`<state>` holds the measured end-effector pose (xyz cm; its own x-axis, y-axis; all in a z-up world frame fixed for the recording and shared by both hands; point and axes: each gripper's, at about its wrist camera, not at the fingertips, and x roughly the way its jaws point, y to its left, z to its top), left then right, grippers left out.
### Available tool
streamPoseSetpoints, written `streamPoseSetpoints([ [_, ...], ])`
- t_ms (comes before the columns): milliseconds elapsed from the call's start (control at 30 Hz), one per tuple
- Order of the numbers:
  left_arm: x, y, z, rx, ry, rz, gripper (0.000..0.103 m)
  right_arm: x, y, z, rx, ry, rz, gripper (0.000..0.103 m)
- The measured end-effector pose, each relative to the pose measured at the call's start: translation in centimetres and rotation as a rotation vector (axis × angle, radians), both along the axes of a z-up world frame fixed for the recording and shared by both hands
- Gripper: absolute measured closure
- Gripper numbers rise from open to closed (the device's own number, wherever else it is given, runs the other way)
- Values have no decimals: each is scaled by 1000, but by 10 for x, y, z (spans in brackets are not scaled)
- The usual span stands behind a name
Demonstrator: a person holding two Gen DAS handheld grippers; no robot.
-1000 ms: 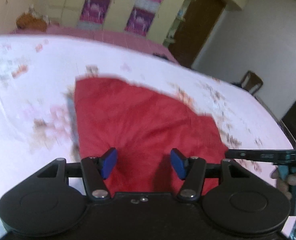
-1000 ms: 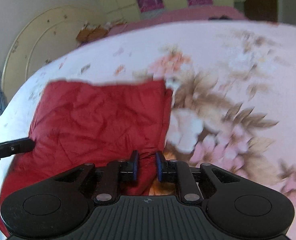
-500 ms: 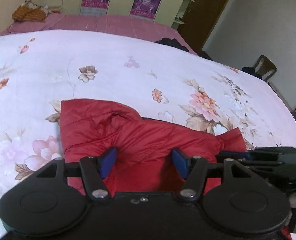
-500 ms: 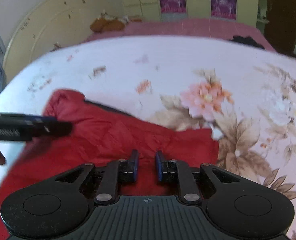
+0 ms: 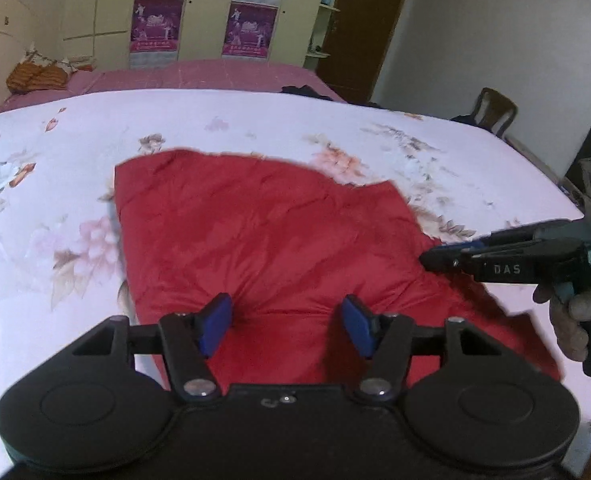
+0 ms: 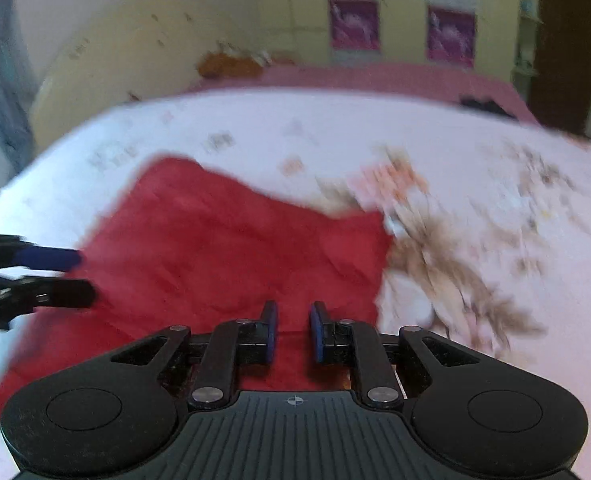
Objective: Fold large clothes
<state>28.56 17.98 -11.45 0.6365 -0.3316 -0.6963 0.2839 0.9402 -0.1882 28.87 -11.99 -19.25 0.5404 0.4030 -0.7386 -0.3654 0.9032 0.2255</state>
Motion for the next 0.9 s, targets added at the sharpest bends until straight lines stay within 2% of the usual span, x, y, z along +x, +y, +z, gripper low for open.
streamPoseSetpoints([
  [67,1,-2,-4,-10,11,28,43,4,-3,-8,7,20,-21,87],
  [133,-4,-4,4,8,15,45,45,-1,-7,2,21,17,-36,87],
  [267,-46,-3,29,-28,-24,34,45,-51,-19,43,120,-72,35,87],
  [400,-93,-6,27,-51,-9,54,45,-103,-13,60,130,-114,138,87],
  [500,-112,-12,14,-34,-5,103,45,-123,0,46,64,-126,173,87],
  [667,-112,-11,-8,-18,5,173,41,-115,9,2,1,-75,123,87],
  [900,-117,-18,-8,28,-8,196,41,-109,11,-5,5,-35,100,87],
])
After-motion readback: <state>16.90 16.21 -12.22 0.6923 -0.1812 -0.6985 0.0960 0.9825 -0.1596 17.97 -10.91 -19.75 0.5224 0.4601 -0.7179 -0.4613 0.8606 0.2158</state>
